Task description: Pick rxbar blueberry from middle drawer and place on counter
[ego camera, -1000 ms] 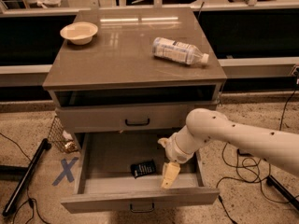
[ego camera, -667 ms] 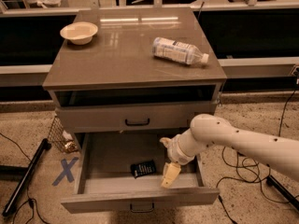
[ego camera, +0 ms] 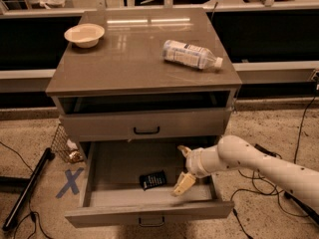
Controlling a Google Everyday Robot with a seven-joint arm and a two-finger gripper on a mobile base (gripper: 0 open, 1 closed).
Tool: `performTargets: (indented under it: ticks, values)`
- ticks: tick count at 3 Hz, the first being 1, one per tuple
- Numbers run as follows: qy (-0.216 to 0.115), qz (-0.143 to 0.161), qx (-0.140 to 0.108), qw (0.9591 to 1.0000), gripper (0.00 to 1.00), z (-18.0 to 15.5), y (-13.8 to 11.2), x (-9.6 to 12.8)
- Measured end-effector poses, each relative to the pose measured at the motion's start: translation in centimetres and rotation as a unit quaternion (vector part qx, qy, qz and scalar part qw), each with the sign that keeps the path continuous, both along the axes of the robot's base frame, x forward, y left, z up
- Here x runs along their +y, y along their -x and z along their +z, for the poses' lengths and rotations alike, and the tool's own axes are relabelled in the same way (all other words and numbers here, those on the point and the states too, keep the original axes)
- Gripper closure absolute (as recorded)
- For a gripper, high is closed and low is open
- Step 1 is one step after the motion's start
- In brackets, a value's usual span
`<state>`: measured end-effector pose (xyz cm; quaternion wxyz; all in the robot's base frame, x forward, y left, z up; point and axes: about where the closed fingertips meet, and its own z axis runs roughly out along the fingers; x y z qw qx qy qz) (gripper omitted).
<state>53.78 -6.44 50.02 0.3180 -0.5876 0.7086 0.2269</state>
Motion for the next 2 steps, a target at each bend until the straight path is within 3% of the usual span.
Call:
performTargets:
  ticks: [1, 2]
  values:
    - [-0.024, -0.008, -0.006, 0.9997, 0.0, -1.6, -1.4, 1.3]
    - [-0.018, -0.014, -0.014, 0.9996, 0.0, -3.4, -2.5, 3.2]
